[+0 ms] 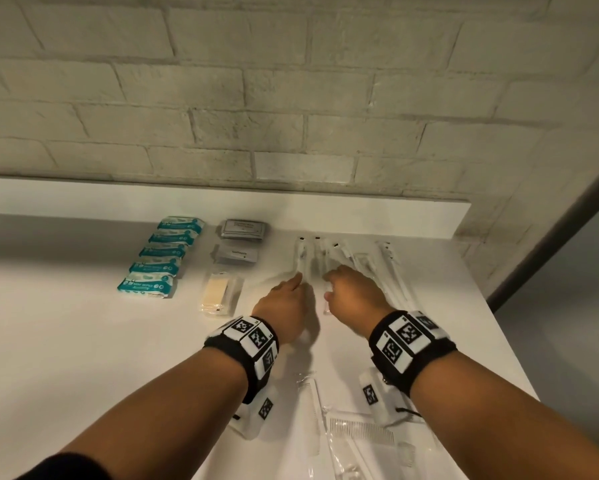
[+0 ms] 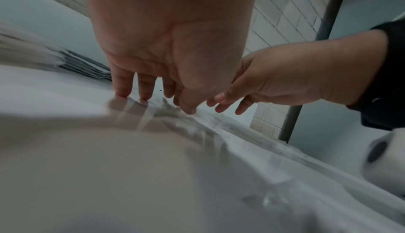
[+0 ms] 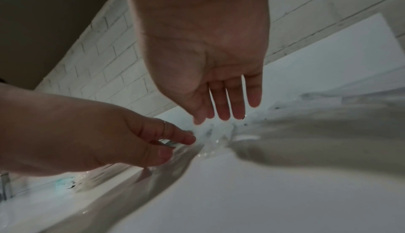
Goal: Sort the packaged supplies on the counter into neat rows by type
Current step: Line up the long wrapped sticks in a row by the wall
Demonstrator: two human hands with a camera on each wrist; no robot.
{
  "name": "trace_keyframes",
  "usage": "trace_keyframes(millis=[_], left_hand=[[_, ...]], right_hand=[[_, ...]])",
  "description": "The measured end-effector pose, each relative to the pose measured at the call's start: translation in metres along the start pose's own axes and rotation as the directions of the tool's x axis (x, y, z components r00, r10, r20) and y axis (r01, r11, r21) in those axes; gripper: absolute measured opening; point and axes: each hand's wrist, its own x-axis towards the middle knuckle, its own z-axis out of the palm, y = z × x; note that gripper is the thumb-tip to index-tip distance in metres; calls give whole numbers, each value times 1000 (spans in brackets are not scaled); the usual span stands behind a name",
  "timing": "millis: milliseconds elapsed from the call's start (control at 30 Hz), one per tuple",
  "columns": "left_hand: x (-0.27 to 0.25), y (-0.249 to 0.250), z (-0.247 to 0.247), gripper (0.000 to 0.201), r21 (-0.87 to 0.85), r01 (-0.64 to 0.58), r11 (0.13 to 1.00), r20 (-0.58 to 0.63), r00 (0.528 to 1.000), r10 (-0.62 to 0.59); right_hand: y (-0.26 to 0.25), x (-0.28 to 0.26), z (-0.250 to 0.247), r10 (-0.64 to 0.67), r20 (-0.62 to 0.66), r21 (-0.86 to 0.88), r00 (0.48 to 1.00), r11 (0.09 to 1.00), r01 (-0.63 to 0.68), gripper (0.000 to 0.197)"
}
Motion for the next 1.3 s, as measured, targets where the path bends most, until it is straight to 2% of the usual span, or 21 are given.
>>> trace_keyframes(millis=[100, 200, 300, 400, 500, 667, 733, 800, 867, 900, 933, 1000, 1167, 1300], left_hand=[[3, 0, 2, 58, 35, -24, 999, 9, 1000, 23], [16, -8, 1, 68, 63, -16, 998, 53, 999, 13], [28, -10, -7, 68, 69, 3, 998, 88, 996, -9], [36, -8, -15, 63, 64, 29, 998, 62, 998, -33], [44, -11, -17, 59, 24, 51, 998, 17, 999, -52], [49, -13, -16, 51, -12, -3, 1000, -17, 1000, 3], [48, -10, -17, 46, 34, -11, 999, -23, 1000, 12], [48, -10, -17, 44, 74, -11, 997, -8, 1000, 12], [48, -10, -18, 47, 78, 5, 997, 18, 1000, -6], [48, -10, -18, 49, 74, 7, 997, 22, 1000, -9], [49, -10, -18, 53, 72, 0, 997, 17, 1000, -1], [48, -9, -17, 59, 55, -13, 998, 6, 1000, 13], [51, -9, -11, 55, 12, 2, 1000, 41, 999, -2], [50, -8, -11, 56, -28, 5, 1000, 40, 999, -4]], right_hand=[[2, 3, 5, -23, 165, 41, 986, 999, 16, 49], [-7, 9, 4, -72, 204, 38, 976, 997, 66, 48], [-20, 24, 10, -37, 205, 65, 978, 998, 24, 48], [-27, 42, 18, 5, 205, 108, 979, 994, -27, 50], [-29, 54, 21, 8, 180, 105, 984, 994, -27, 44], [-23, 51, 21, -33, 123, 77, 992, 997, 24, 40], [-12, 43, 12, 40, 4, 38, 999, 998, -40, 36], [4, 35, -3, 147, -124, -122, 981, 979, -162, 33], [20, 29, -17, 301, -106, -189, 948, 930, -316, 30], [24, 28, -22, 371, -36, -185, 928, 910, -371, 29], [29, 27, -24, 388, 18, -174, 921, 909, -379, 28], [29, 29, -21, 344, 68, -128, 937, 934, -333, 27], [8, 48, -14, 376, 85, 59, 923, 922, -382, 27], [-6, 65, -14, 329, 75, 149, 941, 930, -337, 28]])
